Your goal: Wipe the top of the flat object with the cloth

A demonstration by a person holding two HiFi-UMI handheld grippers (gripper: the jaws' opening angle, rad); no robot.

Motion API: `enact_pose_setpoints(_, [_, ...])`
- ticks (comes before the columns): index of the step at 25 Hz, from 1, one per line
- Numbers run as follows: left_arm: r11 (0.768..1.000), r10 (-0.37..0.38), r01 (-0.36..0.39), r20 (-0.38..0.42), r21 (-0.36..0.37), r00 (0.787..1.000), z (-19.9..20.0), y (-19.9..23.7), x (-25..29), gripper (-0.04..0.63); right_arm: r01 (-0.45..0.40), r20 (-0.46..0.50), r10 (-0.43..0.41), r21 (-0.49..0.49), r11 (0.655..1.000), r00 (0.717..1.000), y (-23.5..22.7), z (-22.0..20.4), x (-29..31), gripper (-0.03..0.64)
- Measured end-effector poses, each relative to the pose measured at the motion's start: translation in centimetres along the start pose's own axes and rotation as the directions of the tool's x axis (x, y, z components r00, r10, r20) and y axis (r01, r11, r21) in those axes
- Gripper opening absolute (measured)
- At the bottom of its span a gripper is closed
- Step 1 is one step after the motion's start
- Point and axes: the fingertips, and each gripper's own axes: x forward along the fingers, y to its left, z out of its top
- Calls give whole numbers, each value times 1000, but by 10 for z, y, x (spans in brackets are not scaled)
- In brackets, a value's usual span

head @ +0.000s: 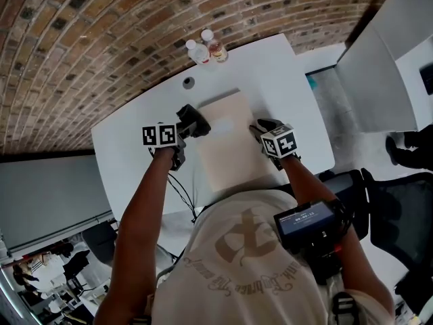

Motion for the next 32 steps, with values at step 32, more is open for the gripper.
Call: enact_pose_setpoints(32, [982,-121,144,-176,125,977,-4,-117,122,97,-86,-16,87,45,995,996,15,-33,-19,141])
